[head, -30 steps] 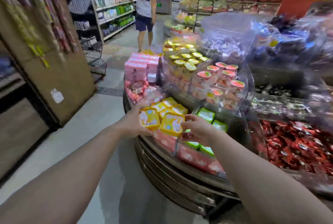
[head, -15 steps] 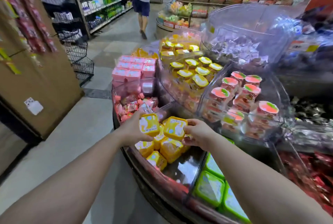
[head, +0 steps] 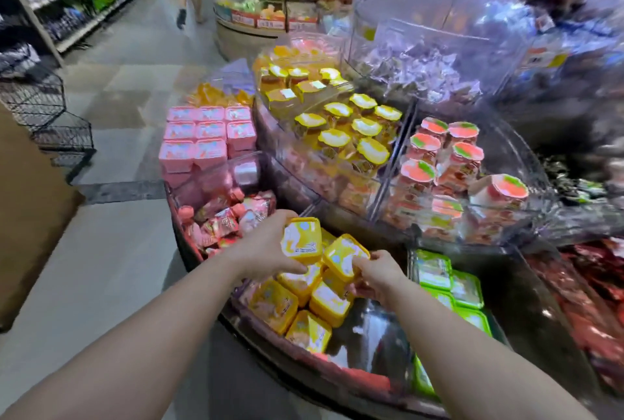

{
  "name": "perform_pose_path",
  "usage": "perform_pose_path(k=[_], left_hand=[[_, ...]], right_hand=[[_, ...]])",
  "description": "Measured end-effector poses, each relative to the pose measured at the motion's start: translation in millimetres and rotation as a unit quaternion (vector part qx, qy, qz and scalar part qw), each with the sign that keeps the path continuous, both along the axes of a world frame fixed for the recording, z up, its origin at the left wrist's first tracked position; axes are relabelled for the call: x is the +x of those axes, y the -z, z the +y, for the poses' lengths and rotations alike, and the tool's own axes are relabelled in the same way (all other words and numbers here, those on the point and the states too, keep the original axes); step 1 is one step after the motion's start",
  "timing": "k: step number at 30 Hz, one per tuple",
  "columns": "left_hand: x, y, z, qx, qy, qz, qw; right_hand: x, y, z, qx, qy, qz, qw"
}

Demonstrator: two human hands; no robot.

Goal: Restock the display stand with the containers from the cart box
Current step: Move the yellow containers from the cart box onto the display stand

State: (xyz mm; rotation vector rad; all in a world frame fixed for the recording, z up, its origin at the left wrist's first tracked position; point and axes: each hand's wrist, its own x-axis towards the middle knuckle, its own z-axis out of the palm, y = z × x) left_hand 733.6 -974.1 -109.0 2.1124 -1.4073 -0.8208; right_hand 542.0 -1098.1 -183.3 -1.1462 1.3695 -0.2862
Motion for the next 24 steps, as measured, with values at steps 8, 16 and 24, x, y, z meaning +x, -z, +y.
perform_pose_path(k=[8, 16, 24], left_hand=[[22, 11, 1, 0.031, 0.103, 0.008, 0.994], [27, 11, -4, 0.026, 0.116, 0.037, 0.992], [24, 18, 5, 0.039, 0.127, 0.031, 0.991]], right_hand=[[9, 5, 18, 0.004, 0.084, -0.055, 0.995], [13, -12, 27, 0.052, 0.037, 0.010, 0.998], [37, -3, 17, -0.001, 0.050, -0.033, 0.998]])
